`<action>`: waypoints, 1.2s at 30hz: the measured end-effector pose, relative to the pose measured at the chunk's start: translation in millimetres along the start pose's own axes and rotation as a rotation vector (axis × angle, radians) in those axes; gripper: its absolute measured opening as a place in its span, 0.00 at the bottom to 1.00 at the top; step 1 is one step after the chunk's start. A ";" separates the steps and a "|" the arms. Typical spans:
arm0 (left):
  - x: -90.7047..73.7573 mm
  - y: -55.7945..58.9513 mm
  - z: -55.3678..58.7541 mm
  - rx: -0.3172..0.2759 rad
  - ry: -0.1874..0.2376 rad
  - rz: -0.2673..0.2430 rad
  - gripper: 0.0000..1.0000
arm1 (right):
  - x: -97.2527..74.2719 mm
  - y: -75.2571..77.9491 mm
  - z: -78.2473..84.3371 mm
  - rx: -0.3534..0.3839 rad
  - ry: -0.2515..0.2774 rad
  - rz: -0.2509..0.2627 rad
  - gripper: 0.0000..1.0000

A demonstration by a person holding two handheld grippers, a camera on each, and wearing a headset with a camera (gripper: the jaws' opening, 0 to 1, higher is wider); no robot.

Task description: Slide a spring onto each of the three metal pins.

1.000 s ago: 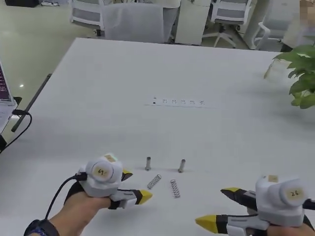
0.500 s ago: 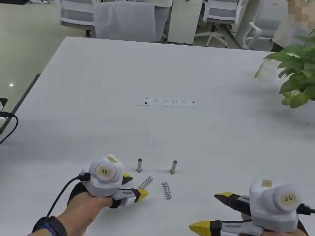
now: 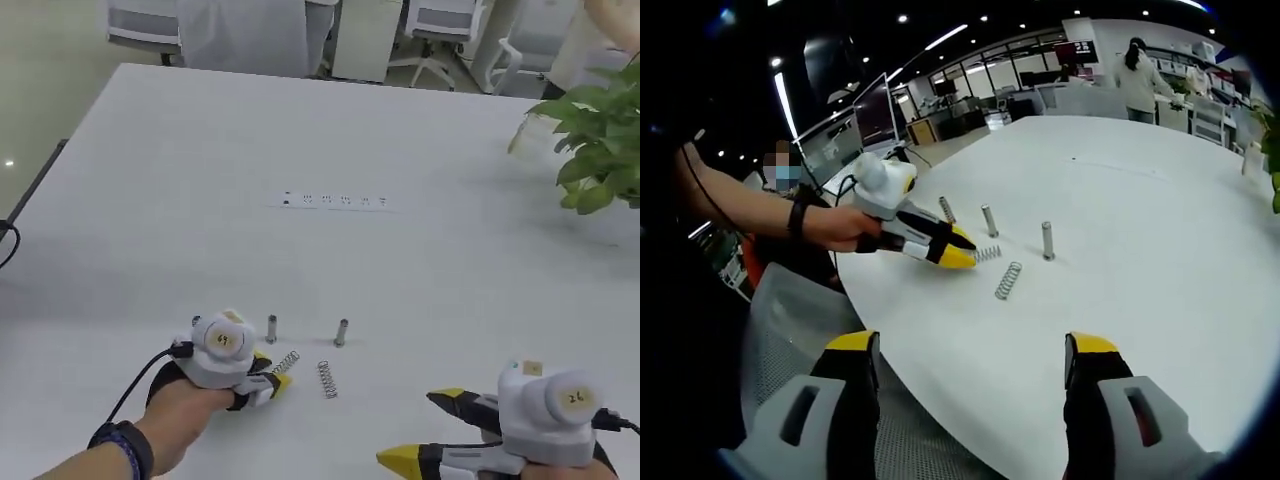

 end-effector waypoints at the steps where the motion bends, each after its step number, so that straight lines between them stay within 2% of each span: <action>1: 1.2 -0.3 1.1 -0.003 -0.005 -0.004 0.14 | -0.1 0.0 0.2 -0.001 -0.001 0.000 0.74; 5: 2.1 -1.6 2.0 0.001 -0.018 -0.025 0.09 | 0.0 -0.7 0.6 -0.001 0.001 -0.004 0.74; 11: 2.7 -3.8 3.8 0.014 -0.032 -0.031 0.03 | 1.1 -1.8 0.8 0.000 -0.003 -0.008 0.74; 19: -2.1 -1.2 6.4 0.001 -0.049 -0.014 0.03 | 4.7 -3.3 -2.4 -0.007 -0.010 -0.019 0.74; 26: -10.0 -5.1 7.4 -0.014 -0.043 -0.022 0.03 | 9.4 -5.6 -6.7 -0.010 -0.006 -0.036 0.74; 36: -27.3 -5.1 15.3 -0.030 -0.031 -0.026 0.03 | 15.8 -13.0 -7.0 -0.020 -0.012 -0.051 0.73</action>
Point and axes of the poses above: the centre of the closed fingertips' face, and the gripper's own axes: x roughly forward along the fingers, y roughly to its right, z roughly out of its underside, the point moved 3 cm from there along -x, roughly backward along the fingers, and after that the axes turned 6 degrees about x, right-handed, at the moved point
